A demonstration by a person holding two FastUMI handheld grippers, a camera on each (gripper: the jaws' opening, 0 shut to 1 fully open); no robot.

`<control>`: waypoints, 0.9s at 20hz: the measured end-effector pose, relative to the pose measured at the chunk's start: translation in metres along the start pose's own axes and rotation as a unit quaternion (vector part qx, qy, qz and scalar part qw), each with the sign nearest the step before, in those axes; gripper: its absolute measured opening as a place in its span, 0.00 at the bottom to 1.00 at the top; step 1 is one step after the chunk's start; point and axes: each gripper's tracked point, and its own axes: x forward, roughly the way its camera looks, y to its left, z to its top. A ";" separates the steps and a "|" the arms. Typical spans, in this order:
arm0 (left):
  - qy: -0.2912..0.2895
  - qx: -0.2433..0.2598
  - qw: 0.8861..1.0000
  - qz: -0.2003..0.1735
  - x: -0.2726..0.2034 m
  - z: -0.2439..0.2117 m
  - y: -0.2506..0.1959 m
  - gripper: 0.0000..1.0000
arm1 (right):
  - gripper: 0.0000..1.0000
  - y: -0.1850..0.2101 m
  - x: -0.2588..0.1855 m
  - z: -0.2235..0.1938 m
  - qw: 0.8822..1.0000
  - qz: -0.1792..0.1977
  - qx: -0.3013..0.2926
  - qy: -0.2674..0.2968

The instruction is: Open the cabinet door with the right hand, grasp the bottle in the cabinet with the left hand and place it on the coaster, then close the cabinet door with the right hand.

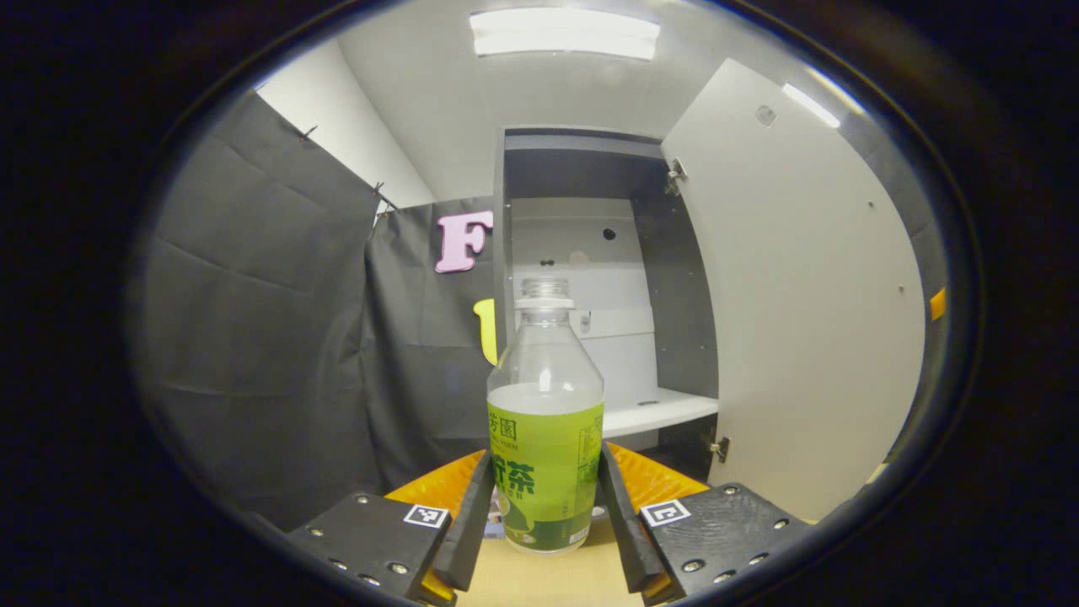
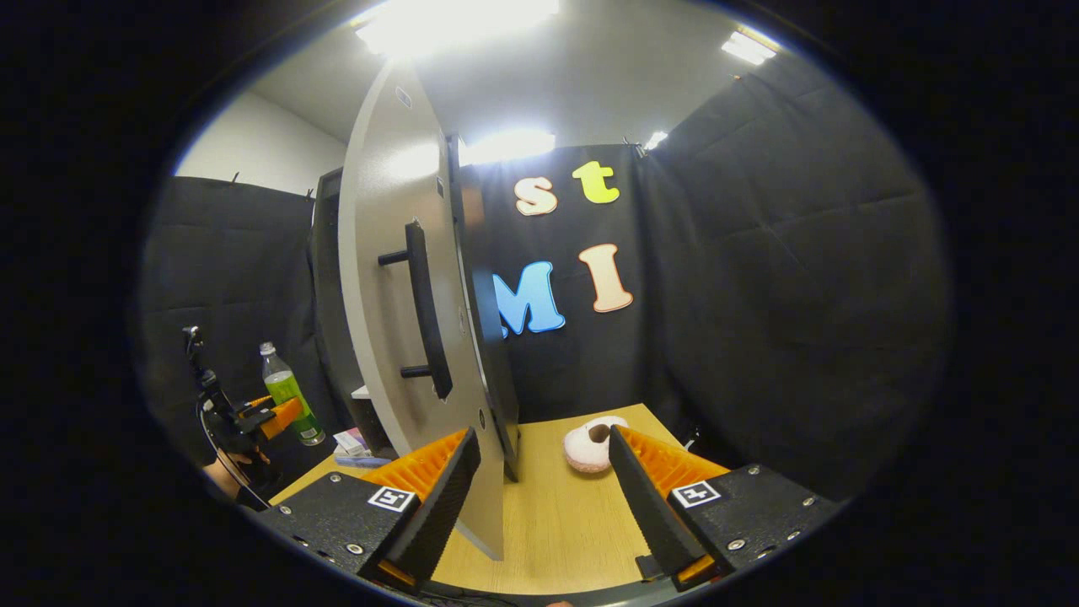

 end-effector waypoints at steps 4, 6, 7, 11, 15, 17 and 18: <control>0.009 -0.007 1.000 0.004 -0.030 -0.025 0.002 0.67 | 0.95 0.005 -0.014 -0.006 1.000 -0.002 -0.013 0.012; 0.012 -0.014 1.000 0.010 -0.039 -0.038 0.006 0.67 | 0.95 0.007 -0.017 -0.007 1.000 -0.002 -0.016 0.016; 0.013 -0.019 1.000 0.012 -0.047 -0.044 0.006 0.67 | 0.92 0.008 -0.019 -0.007 1.000 -0.002 -0.018 0.018; 0.025 -0.030 0.999 0.020 -0.071 -0.081 0.007 0.68 | 0.92 0.011 -0.026 -0.014 0.999 -0.003 -0.024 0.030; 0.039 -0.028 0.999 0.024 -0.092 -0.117 0.010 0.72 | 0.92 0.012 -0.031 -0.016 0.999 -0.006 -0.027 0.034; 0.052 -0.030 0.998 0.029 -0.099 -0.136 0.010 0.68 | 0.95 0.011 -0.034 -0.016 0.999 -0.011 -0.029 0.035; 0.060 -0.030 0.997 0.031 -0.103 -0.144 0.010 0.68 | 0.95 0.011 -0.034 -0.016 0.999 -0.013 -0.030 0.035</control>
